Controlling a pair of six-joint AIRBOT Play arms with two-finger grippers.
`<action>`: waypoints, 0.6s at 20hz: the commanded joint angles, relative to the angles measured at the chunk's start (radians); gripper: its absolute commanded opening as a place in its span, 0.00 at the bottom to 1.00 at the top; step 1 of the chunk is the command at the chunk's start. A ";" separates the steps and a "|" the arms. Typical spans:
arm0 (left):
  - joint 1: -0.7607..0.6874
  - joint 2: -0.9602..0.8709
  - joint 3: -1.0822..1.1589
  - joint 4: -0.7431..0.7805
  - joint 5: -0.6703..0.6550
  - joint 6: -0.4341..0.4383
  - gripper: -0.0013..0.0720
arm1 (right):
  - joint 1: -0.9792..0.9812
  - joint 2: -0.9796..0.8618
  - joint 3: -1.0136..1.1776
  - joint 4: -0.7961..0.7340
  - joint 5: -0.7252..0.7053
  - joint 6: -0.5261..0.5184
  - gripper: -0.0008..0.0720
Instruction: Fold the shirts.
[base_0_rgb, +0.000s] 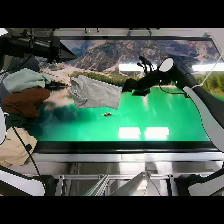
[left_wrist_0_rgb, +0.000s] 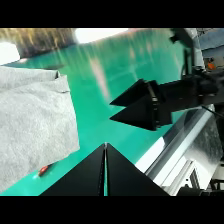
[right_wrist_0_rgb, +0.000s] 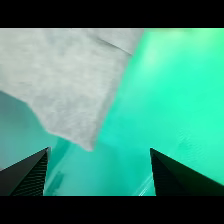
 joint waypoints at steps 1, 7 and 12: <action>-0.019 0.000 0.000 0.008 0.013 0.010 0.03 | 0.006 -0.065 -0.068 0.073 -0.072 0.040 0.96; -0.008 0.000 0.000 0.009 0.004 0.031 0.03 | 0.077 -0.181 -0.065 0.389 -0.239 -0.102 0.96; 0.013 0.000 0.000 0.009 -0.016 0.049 0.03 | 0.113 -0.233 -0.006 0.494 -0.271 -0.103 0.94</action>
